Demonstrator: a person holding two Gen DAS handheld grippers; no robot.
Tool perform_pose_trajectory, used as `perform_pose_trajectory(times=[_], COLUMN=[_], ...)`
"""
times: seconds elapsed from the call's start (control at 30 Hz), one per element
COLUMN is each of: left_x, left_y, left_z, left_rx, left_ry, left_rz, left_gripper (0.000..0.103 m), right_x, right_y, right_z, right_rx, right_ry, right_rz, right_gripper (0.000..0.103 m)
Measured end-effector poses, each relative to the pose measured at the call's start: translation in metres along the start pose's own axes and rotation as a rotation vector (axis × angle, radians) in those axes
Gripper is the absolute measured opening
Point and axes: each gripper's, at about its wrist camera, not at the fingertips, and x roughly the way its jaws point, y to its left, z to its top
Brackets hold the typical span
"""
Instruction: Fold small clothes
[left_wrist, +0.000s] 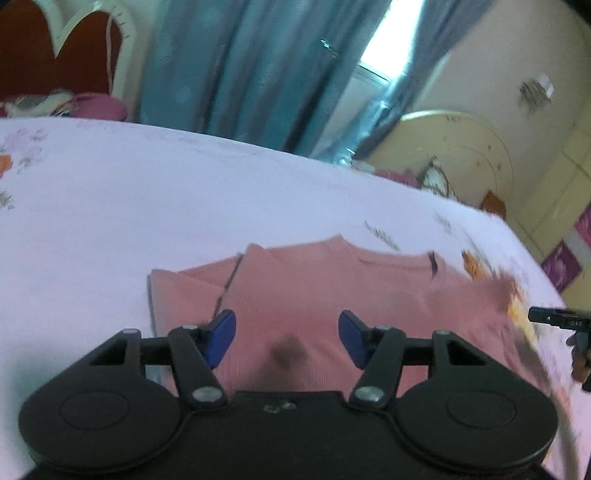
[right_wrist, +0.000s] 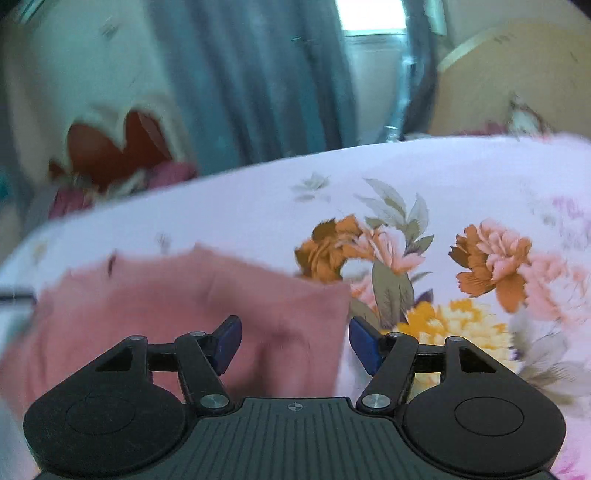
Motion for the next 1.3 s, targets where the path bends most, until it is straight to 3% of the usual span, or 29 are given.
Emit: perform_pose_trajectory(times=[0.1,0.23,0.27,0.3,0.33,0.43,0.47,0.5,0.67,0.73,0.83,0.87,0.93,0.97,1.0,1.03,1.07,1.13,1.17,1.3], left_x=[0.012,0.029,0.031,0.034,0.036,0.046,0.046,0.047,0.024,0.030,0.046,0.044,0.036,0.033,0.031,0.035,0.042,0.043,0.041,0.022], left_y=[-0.004,-0.001,0.001,0.002,0.003,0.005,0.004,0.005,0.013,0.012,0.009,0.006,0.000,0.000,-0.001,-0.001,0.002,0.002,0.002,0.003], left_z=[-0.002,0.014,0.017,0.020,0.023,0.029,0.030,0.030,0.019,0.019,0.018,0.018,0.018,0.018,0.017,0.017,0.018,0.016,0.015,0.007], left_rx=[0.007,-0.020,-0.024,-0.024,-0.021,-0.017,0.002,0.009,-0.033,-0.034,-0.047,-0.041,-0.018,-0.007,0.003,0.014,0.013,0.014,0.007,-0.017], left_ry=[0.005,-0.009,-0.011,-0.014,-0.010,0.046,0.051,0.052,-0.094,-0.090,-0.043,-0.048,-0.056,-0.070,-0.080,-0.065,-0.010,-0.009,-0.015,-0.095], left_rz=[0.028,0.065,0.070,0.074,0.071,0.064,0.069,0.065,0.073,0.103,0.121,0.121,0.131,0.153,0.178,0.198,0.176,0.156,0.139,0.128], left_gripper=[0.060,0.055,0.055,0.053,0.052,0.030,0.010,0.001,0.000,0.000,0.000,0.001,0.015,0.045,0.068,0.062,0.035,0.019,0.014,0.013], right_x=[0.020,0.062,0.074,0.080,0.087,0.092,0.091,0.089,0.062,0.061,0.092,0.094,0.088,0.085,0.083,0.084,0.087,0.089,0.086,0.074], right_y=[0.012,0.015,0.016,0.018,0.018,0.021,0.023,0.025,0.026,0.024,0.024,0.024,0.022,0.022,0.020,0.018,0.015,0.017,0.020,0.029], right_z=[-0.004,0.020,0.025,0.029,0.032,0.037,0.037,0.037,0.037,0.039,0.033,0.029,0.029,0.030,0.030,0.030,0.029,0.030,0.031,0.029], right_rx=[-0.071,-0.025,-0.034,-0.039,-0.038,-0.054,-0.059,-0.067,-0.063,-0.038,-0.035,-0.030,-0.008,-0.004,-0.003,0.001,0.008,0.011,0.000,-0.036], right_ry=[0.038,0.032,0.051,0.069,0.083,0.085,0.079,0.071,-0.069,-0.105,0.024,0.024,0.013,0.006,0.007,0.015,0.028,0.029,0.020,-0.027], right_rz=[-0.033,-0.052,-0.067,-0.072,-0.066,-0.058,-0.054,-0.058,-0.084,-0.082,-0.138,-0.145,-0.133,-0.124,-0.122,-0.120,-0.119,-0.124,-0.130,-0.127], right_gripper=[0.065,0.064,0.060,0.044,0.034,0.020,0.009,0.009,0.008,0.008,0.008,0.008,0.009,0.009,0.009,0.009,0.009,0.009,0.009,0.009])
